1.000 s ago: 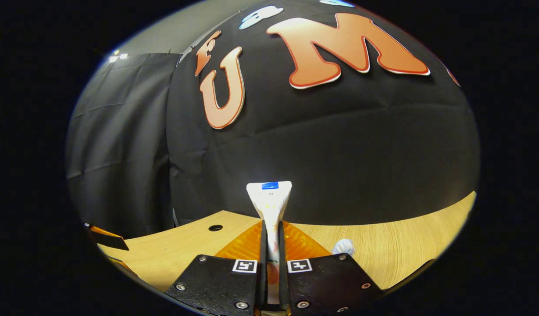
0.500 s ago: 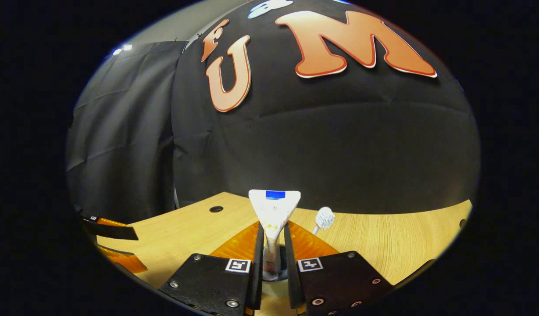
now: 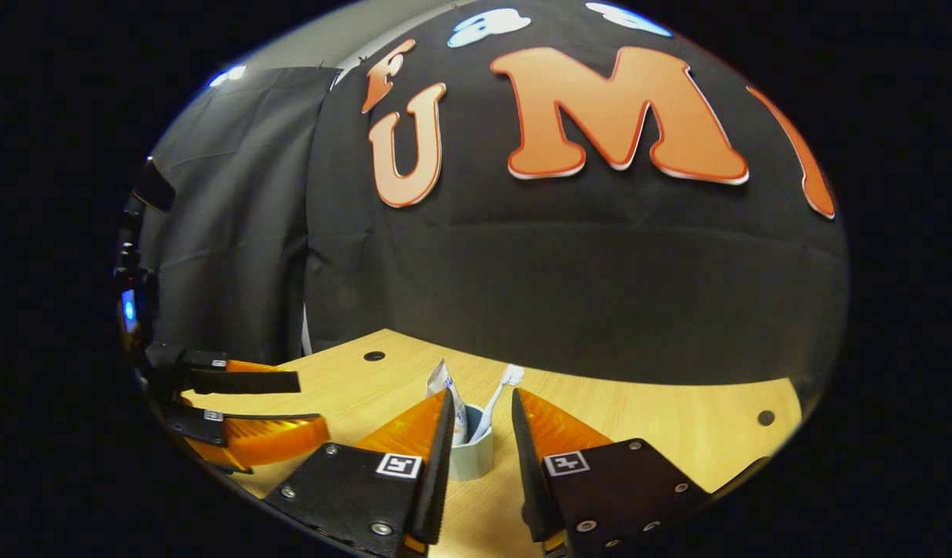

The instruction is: Put the toothbrush and toothpaste on the desktop into the cup, then pick up the cup and place it on the coaster on the desktop.

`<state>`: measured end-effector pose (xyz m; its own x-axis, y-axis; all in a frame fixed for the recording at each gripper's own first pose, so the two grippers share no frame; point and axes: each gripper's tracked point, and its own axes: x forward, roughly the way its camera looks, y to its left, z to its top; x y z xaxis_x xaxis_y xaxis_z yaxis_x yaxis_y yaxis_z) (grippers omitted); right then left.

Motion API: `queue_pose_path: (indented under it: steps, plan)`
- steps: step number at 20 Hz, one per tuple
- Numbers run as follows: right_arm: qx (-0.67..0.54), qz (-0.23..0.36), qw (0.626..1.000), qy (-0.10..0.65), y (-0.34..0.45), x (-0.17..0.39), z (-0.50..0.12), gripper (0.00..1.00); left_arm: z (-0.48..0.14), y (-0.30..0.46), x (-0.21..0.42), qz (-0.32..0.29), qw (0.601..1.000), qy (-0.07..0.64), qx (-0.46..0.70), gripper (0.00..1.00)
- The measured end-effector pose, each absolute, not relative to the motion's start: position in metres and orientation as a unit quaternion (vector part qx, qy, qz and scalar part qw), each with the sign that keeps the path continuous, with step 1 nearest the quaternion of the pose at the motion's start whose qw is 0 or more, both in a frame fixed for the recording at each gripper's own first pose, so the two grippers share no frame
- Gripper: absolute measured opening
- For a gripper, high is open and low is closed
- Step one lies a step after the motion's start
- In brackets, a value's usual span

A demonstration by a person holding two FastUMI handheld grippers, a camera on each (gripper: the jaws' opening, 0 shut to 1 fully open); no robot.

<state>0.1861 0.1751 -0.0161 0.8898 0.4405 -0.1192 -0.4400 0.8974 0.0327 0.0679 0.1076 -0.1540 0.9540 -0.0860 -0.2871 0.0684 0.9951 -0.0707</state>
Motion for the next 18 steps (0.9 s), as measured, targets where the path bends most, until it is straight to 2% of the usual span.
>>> queue_pose_path:
  steps: [1,3,4,6,11,18]
  plan:
    - [0.001,0.224,0.973,0.050,0.168,0.176,-0.004,0.48,-0.154,0.103,0.073,-0.047,0.987,0.150,-0.030,0.97]
    - [-0.004,0.215,0.976,0.029,0.152,0.157,0.016,0.65,-0.156,0.092,0.086,-0.063,0.984,0.166,-0.029,0.97]
    - [-0.006,0.207,0.978,0.021,0.142,0.150,0.023,0.83,-0.159,0.085,0.091,-0.071,0.981,0.177,-0.031,0.97]
    - [-0.004,0.190,0.982,0.011,0.121,0.137,0.035,0.91,-0.163,0.072,0.102,-0.082,0.975,0.201,-0.037,0.97]
    - [0.005,0.150,0.989,0.004,0.068,0.111,0.045,0.94,-0.190,0.059,0.124,-0.082,0.955,0.281,-0.047,0.97]
    - [0.014,0.138,0.990,0.008,0.034,0.089,0.044,0.94,-0.233,0.050,0.136,-0.075,0.918,0.387,-0.053,0.98]
